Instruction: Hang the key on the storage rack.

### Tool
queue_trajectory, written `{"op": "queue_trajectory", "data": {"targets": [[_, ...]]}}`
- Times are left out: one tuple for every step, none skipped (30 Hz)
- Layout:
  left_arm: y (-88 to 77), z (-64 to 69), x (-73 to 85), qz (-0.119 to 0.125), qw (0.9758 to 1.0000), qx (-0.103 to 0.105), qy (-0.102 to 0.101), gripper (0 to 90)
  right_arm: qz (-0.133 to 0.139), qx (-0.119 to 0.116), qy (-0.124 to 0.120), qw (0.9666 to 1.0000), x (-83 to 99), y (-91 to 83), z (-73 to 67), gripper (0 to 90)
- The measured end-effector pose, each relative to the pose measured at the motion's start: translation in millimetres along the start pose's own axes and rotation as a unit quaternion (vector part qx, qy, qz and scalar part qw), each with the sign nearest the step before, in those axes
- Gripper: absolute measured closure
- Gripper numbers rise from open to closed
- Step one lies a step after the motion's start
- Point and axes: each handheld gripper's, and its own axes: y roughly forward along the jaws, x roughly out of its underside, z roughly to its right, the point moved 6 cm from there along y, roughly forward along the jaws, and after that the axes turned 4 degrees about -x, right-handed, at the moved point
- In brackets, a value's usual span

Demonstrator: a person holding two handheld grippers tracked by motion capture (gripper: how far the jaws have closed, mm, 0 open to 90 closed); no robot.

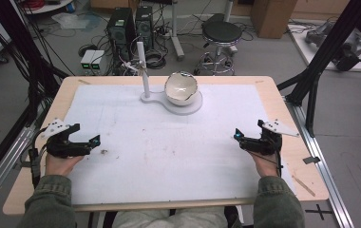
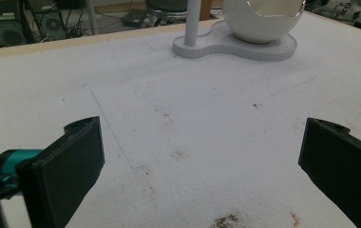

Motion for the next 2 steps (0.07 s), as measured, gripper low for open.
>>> {"op": "queue_trajectory", "data": {"targets": [[-0.6, -0.4, -0.7, 0.004, 1.0, -0.001, -0.004, 1.7, -0.001, 0.0, 0.0, 1.0, 0.1, 0.0, 0.1, 0.6], [-1.6, -1.1, -1.1, 0.005, 1.0, -0.001, -0.005, 1.7, -0.003, -0.001, 0.001, 1.0, 0.5, -0.1, -0.5, 0.6]]}}
